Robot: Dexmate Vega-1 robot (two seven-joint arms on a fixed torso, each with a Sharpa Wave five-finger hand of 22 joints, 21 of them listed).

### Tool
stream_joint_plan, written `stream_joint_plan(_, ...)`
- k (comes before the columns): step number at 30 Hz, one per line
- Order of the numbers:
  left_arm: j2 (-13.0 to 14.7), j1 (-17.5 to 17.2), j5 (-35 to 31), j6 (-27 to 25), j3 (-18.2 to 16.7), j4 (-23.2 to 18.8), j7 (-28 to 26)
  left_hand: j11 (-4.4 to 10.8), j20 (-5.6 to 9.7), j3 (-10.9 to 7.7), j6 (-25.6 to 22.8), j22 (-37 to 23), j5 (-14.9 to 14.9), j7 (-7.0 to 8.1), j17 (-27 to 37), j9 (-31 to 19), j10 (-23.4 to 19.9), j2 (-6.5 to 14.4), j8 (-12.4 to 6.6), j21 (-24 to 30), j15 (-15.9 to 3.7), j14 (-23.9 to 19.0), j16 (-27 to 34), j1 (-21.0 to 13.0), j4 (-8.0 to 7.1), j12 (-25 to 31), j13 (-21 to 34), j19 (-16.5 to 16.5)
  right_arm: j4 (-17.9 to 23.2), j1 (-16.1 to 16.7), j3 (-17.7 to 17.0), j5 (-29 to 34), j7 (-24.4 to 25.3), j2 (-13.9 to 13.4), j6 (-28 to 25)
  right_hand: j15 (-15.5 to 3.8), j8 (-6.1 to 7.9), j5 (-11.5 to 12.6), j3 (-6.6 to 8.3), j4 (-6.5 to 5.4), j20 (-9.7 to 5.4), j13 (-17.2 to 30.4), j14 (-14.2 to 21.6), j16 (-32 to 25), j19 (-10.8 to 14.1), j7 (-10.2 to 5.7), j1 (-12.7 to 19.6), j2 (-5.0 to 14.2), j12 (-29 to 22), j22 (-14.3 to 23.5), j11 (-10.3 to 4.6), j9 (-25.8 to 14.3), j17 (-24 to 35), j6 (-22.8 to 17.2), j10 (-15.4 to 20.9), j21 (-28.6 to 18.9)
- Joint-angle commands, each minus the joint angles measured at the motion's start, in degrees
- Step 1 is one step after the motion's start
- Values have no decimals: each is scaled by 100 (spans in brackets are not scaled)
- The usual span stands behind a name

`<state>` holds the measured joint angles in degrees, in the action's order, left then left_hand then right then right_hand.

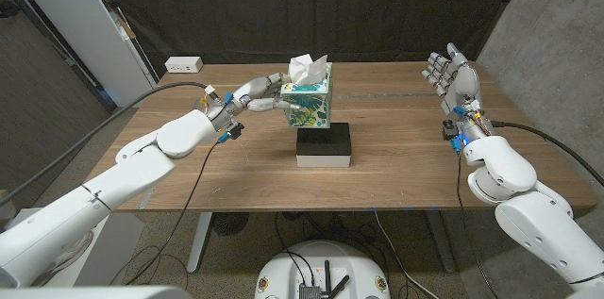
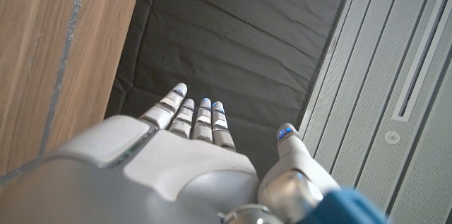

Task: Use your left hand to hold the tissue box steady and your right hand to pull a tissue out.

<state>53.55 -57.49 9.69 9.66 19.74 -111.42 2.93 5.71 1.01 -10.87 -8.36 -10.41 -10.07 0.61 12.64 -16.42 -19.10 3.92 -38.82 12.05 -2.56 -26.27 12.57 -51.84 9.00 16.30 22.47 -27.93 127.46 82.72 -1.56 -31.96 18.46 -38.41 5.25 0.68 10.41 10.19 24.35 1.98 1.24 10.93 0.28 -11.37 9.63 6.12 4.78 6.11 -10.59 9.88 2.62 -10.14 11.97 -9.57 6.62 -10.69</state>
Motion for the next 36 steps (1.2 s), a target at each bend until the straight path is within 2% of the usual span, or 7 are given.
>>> stream_joint_plan(1,-12,-18,-18,20,8,-21,-7,24,35,-40,3,-10,-11,-11,18,0,-34,-3,-62,-5,-686,-15,6,46,-1,-2,31,18,30,61,-163,682,-167,-375,-119,-88,-17,13,30,21,-23,-3,-69,18,-32,-66,75,247,10,1,-99,-2,10,49,-29,4)
stream_joint_plan(7,-6,-43,-19,5,2,-61,-15,30,42,-41,10,-10,-9,7,20,8,-41,-16,-71,-4,-694,-23,13,45,5,-6,39,17,294,151,-275,1527,-16,-694,-578,-129,-21,14,65,66,-67,-4,-131,30,-85,-98,134,250,18,-1,-158,0,-11,115,-103,8)
stream_joint_plan(14,30,-133,-62,-15,-38,-158,-79,28,40,-48,12,-10,-11,10,24,15,-33,-9,-81,-7,-688,-15,17,39,6,-16,47,24,542,189,-180,2482,398,-649,-1029,-207,0,17,95,87,-136,-5,-114,10,-86,-170,173,282,-5,-2,-240,0,-22,101,-83,-3)
stream_joint_plan(22,60,-273,-119,-32,-115,-260,-206,7,45,-55,23,-10,-11,-2,29,21,-34,-5,-95,-11,-685,-10,22,34,7,-23,58,36,427,189,-119,3212,414,-589,-631,-282,64,18,156,127,-206,-7,38,-56,6,-230,253,327,-76,-5,-317,0,-44,-58,101,-46)
stream_joint_plan(29,51,-296,-175,-58,-117,-255,-239,10,44,-55,39,-10,-9,-1,26,27,-37,-10,-102,-8,-687,-8,18,57,-3,-28,67,27,418,97,-11,3765,468,-462,-633,-334,115,19,224,139,-304,-9,168,-106,123,-295,320,395,-113,-7,-342,-2,-47,-244,253,-81)
stream_joint_plan(33,30,-256,-175,-5,-100,-196,-205,7,40,-60,46,-10,-9,0,24,30,-35,-8,-106,-8,-689,-5,15,61,-5,-32,71,29,406,14,122,4231,580,-414,-714,-412,139,20,277,21,-381,-7,250,-161,179,-343,287,474,-146,-6,-368,-5,-5,-381,408,-90)
stream_joint_plan(36,9,-220,-169,16,-79,-149,-176,11,37,-65,51,-10,-10,-6,25,31,-38,-2,-109,-8,-689,-8,16,62,-6,-32,74,30,426,-19,172,4420,587,-377,-812,-429,141,22,301,-5,-396,-6,271,-172,204,-363,292,489,-146,-7,-383,-5,2,-414,434,-95)
